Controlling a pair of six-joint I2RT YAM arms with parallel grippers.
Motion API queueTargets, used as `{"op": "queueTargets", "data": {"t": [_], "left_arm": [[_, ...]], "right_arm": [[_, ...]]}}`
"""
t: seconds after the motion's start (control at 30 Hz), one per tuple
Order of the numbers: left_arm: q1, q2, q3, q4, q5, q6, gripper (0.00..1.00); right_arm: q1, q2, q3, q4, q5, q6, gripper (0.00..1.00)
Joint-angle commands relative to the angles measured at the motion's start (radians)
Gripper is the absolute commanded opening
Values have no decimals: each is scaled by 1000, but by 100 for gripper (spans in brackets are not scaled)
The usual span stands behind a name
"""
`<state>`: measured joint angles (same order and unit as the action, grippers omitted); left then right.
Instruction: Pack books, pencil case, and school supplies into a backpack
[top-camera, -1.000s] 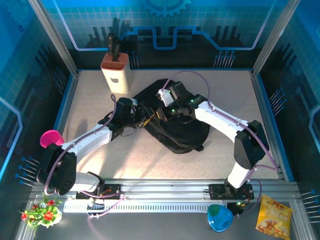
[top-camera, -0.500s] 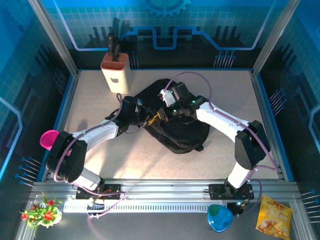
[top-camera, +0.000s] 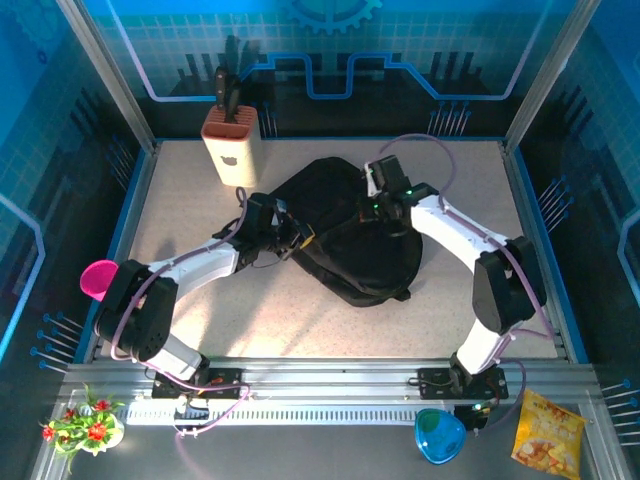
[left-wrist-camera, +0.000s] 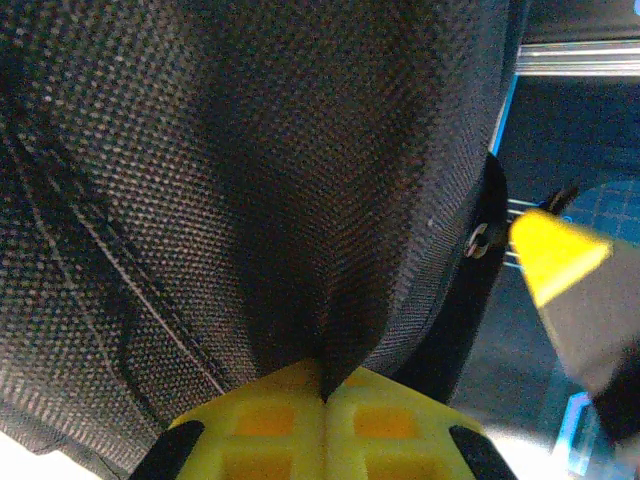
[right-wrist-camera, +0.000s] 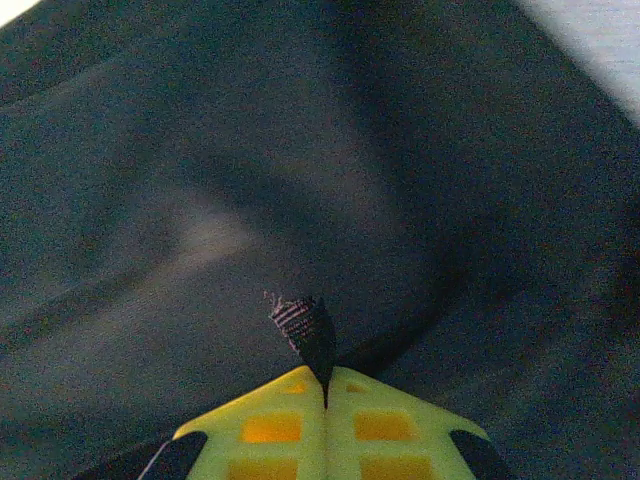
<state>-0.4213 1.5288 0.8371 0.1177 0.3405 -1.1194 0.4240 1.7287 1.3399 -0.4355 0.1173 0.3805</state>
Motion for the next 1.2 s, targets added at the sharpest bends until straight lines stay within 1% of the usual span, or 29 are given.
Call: {"op": "queueTargets", "data": {"t": [0.0,0.13,0.23,0.33,0.4,0.53,0.57,0.6,0.63,0.7,0.77,0.8,0.87,0.93,0.97,1.03,1.1,1.13,1.17], "left_arm": [[14,-49,-37,-55,-20,38,0],[16,-51,-25,-69,-21,67,0],[18,-10,32,-92,-12,109,0],[20,69,144,-137,-23,171,0],[21,136,250,-177,-44,223,0],[24,278,473,-259,-121,326,0],[24,313,531,-278,-148,350,3],[25,342,577,-297,-176,368,10],[25,362,613,-310,-197,381,16],[24,374,659,-331,-245,410,32],[24,343,658,-342,-276,426,46],[24,316,645,-350,-286,434,50],[24,245,601,-362,-322,452,56],[24,156,537,-379,-370,471,63],[24,106,496,-389,-405,484,68],[26,8,414,-407,-499,504,80],[28,-92,315,-418,-623,527,94],[31,-136,272,-421,-676,534,99],[40,-182,221,-421,-737,543,99]], "right_arm": [[-83,81,96,-22,185,61,0],[-118,165,193,-69,226,79,0],[-126,183,221,-75,209,80,0],[-127,162,206,-57,179,81,0],[-130,143,194,-58,179,87,0],[-142,114,165,-48,176,101,0],[-148,108,164,-49,170,107,0],[-154,102,163,-53,161,113,2],[-158,93,164,-58,151,116,10],[-166,54,155,-71,149,124,32],[-169,-11,129,-70,166,119,53],[-169,-54,109,-64,178,111,61],[-171,-141,66,-52,200,91,72],[-176,-226,14,-34,236,76,87],[-178,-274,-16,-29,269,74,98],[-187,-348,-77,-16,343,86,100],[-200,-426,-155,4,434,117,100],[-208,-452,-195,18,473,135,100],[-220,-487,-245,40,508,152,100]]}}
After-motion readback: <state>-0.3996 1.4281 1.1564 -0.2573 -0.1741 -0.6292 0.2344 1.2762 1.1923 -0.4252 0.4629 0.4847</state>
